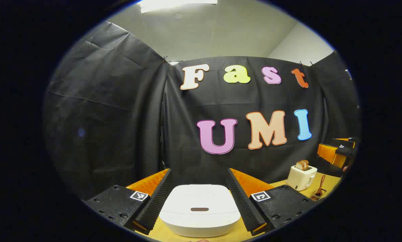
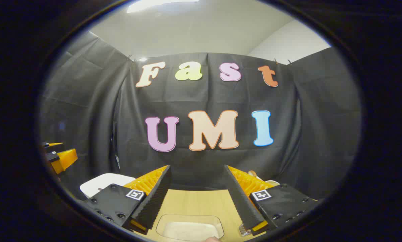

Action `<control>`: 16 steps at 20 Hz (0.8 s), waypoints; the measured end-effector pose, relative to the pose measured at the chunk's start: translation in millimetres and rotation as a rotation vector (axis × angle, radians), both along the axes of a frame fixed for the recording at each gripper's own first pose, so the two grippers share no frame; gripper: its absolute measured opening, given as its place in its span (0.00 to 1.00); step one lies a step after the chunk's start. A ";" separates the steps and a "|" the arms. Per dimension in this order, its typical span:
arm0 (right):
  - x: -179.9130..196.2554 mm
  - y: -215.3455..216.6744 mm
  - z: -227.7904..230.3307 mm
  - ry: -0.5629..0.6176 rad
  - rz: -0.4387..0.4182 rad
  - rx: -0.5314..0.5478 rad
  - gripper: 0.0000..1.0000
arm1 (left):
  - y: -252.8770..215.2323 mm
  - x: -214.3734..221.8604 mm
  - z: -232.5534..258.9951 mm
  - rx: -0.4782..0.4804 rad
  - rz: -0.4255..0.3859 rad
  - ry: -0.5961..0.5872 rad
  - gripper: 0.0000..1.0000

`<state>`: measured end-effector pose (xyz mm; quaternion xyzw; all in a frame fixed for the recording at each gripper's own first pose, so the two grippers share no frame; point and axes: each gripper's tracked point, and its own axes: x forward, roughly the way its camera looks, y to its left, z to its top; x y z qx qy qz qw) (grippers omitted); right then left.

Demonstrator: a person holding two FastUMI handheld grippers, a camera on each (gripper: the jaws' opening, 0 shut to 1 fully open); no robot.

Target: Close the left gripper, press the button to open the rice cooker; take a wooden spoon from the chopstick holder with the right hand, scoop a spoonful of rice and pour it into the rice cooker, then put the wooden spoon back into the chopstick holder.

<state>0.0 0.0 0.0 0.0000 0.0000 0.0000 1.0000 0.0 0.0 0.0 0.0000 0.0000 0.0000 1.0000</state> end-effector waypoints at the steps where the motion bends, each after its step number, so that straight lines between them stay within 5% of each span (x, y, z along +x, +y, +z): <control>1: 0.5 -3.0 0.3 0.001 -0.004 0.001 0.94 | -1.0 0.9 0.2 0.001 -0.002 0.004 0.94; 16: 9.3 -1.2 -1.3 -0.004 0.028 -0.013 0.99 | -2.6 4.8 0.6 0.002 0.015 0.008 0.92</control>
